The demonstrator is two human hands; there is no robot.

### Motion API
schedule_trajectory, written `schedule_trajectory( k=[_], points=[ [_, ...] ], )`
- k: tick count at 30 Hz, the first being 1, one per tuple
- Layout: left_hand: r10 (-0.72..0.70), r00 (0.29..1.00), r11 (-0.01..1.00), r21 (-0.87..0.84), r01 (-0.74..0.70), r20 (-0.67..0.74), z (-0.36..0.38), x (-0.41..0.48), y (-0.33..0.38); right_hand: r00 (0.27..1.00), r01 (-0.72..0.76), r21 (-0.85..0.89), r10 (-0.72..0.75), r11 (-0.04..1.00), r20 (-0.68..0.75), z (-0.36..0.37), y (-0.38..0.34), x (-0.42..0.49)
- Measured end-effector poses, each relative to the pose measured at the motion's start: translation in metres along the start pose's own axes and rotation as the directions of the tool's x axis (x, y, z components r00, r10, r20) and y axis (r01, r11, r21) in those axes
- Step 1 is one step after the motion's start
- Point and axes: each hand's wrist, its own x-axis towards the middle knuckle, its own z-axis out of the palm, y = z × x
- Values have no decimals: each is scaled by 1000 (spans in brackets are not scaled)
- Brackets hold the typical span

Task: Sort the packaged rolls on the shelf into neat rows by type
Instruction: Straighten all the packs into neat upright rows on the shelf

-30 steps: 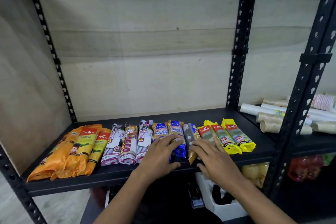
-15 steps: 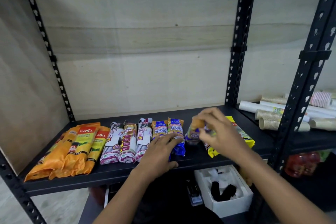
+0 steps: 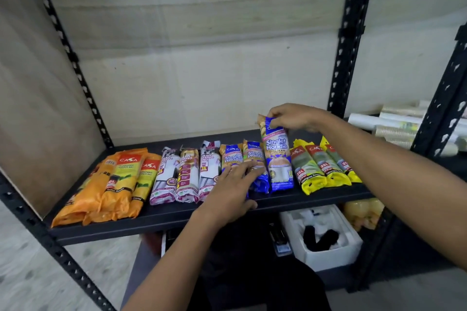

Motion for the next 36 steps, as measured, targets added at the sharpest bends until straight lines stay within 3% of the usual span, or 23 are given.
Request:
schedule_trajectory(
  k=[2,7,13,16,20,22,26,28,32,36],
  points=[
    [9,1000,1000,5,-9,17,1,1,-1,999,-12,-40,13,999,44,10,8,12],
    [18,999,1000,12,-19,37,4,2,-8,982,-32,-330,92,943,168,30,18,27],
    [30,1000,999,15,-30,-7,13,1,-9,977,-35,-462,127,886,170,35,29,28],
    [26,999,1000,2,-26,-42,12,1,-8,992,-2,-456,58,890,109,41,36,28],
    [5,996,1000,7,-4,-86,9,3,-3,988,92,-422,-135,902,-74,29,26,3],
    [-7,994,999,46,12,-112,8,6,0,984,122,-443,-166,888,-62,25,20,-27],
    [27,984,980,201,9,-177,13,9,7,994,86,-572,-32,816,104,44,24,-97],
    [20,970,974,224,36,-242,17,7,12,996,85,-608,-51,789,74,63,35,-112],
    [-31,939,975,197,104,-344,24,4,17,970,128,-621,-229,774,-85,87,49,-118],
    [-6,922,989,137,63,-386,29,5,18,946,161,-636,-301,755,-117,94,61,-119]
  ],
)
